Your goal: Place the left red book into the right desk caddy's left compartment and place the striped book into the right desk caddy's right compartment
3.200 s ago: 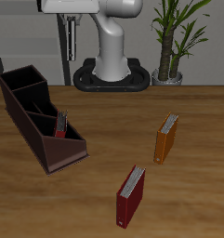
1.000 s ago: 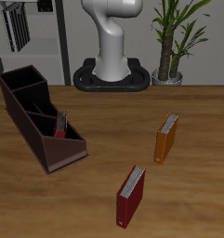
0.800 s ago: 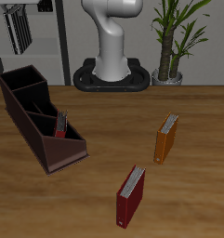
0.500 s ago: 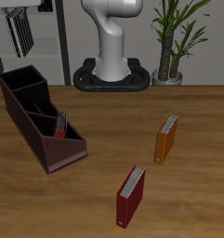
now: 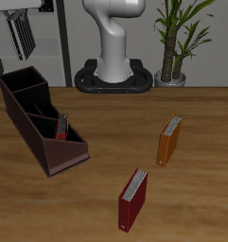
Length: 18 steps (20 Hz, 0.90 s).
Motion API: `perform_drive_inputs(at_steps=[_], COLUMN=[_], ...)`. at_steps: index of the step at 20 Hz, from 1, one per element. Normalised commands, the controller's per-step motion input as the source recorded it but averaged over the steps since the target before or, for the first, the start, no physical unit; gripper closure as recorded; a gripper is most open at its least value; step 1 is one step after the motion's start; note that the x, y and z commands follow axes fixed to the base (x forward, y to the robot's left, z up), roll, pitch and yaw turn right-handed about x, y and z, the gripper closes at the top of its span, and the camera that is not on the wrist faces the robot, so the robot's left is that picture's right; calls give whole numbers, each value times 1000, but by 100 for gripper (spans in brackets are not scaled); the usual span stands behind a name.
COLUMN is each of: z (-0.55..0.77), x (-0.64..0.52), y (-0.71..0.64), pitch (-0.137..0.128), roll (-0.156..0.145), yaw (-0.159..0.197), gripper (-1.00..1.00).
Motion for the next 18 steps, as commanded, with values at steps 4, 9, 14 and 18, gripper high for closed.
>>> perform_drive_inputs(at_steps=[4,9,14,18], z=[84,39,-66,-57], x=[-65,-35,133,129], y=[-164,-167,-124,-271], pitch=[-48,-54,-13,-10], roll=[-16,1,-13,-27], yaw=[1,-11,-26,-62], gripper=[100,100,100,100])
